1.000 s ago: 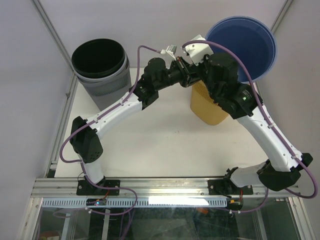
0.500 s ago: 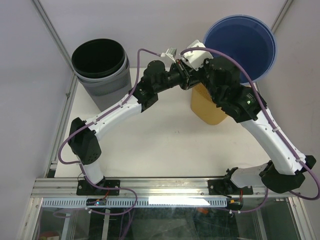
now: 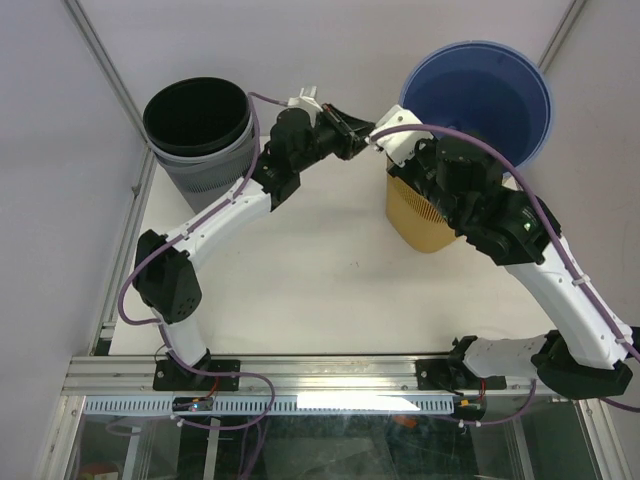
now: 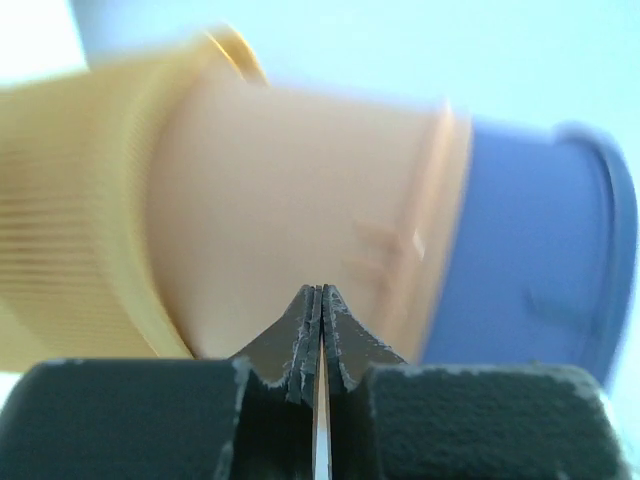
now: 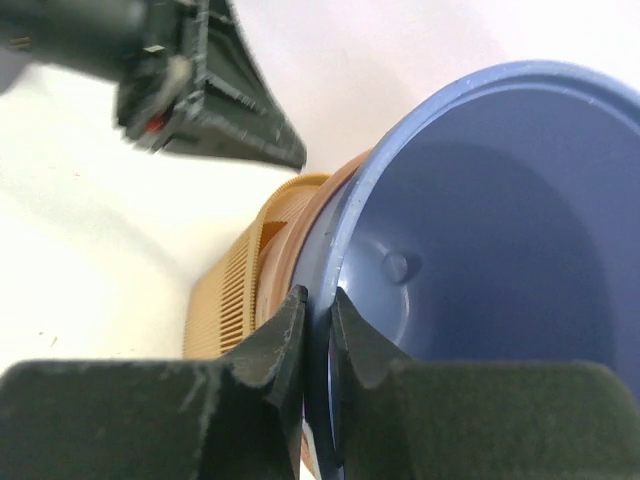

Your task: Turn the large container upside down

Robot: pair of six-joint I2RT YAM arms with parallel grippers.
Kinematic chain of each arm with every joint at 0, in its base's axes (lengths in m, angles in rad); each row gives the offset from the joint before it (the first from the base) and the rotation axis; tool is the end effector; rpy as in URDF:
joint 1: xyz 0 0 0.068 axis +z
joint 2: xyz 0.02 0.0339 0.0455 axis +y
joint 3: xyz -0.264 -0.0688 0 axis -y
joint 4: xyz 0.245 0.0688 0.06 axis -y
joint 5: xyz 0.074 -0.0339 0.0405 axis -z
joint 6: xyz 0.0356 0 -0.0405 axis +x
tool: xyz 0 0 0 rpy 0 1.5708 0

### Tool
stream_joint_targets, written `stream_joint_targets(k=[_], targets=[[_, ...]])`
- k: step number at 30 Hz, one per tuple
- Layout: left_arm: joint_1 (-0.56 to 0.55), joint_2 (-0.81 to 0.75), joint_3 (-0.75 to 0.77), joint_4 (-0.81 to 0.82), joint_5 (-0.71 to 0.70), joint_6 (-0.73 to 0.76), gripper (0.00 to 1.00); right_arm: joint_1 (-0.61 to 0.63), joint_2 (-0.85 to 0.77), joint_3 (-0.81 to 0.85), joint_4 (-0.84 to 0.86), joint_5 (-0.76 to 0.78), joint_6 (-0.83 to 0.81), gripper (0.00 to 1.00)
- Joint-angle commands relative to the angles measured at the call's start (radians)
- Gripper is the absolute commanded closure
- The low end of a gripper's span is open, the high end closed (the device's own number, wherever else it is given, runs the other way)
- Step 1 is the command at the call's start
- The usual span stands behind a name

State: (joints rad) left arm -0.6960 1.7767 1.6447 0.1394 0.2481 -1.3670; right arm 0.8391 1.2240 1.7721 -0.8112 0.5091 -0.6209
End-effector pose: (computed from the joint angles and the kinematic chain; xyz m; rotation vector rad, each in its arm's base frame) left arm 0.3269 -0.2845 0.4000 -0.3934 1.8410 -1.7343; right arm 0.1529 0.1443 0.5133 -0.9204 1.5594 -0.3111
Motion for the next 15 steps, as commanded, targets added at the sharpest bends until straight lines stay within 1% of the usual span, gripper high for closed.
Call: stream_joint_targets(k=[1, 7, 11, 15], targets=[[0.064, 0.039, 0.016, -0.086, -0.171, 0.049, 1.00, 0.057, -0.089, 0.050, 0.081, -0.106, -0.036, 1.00], [0.062, 0.062, 0.059, -0.084, -0.120, 0.061, 1.00, 0.056, -0.101, 0.046, 0.174, -0.088, -0.090, 1.00], [0.050, 0.058, 0.064, -0.084, -0.112, 0.079, 1.00, 0.056, -0.061, 0.102, 0.204, -0.016, -0.132, 1.00], [0.044, 0.043, 0.072, -0.084, -0.104, 0.104, 1.00, 0.056, -0.033, 0.119, 0.280, 0.053, -0.220, 1.00]])
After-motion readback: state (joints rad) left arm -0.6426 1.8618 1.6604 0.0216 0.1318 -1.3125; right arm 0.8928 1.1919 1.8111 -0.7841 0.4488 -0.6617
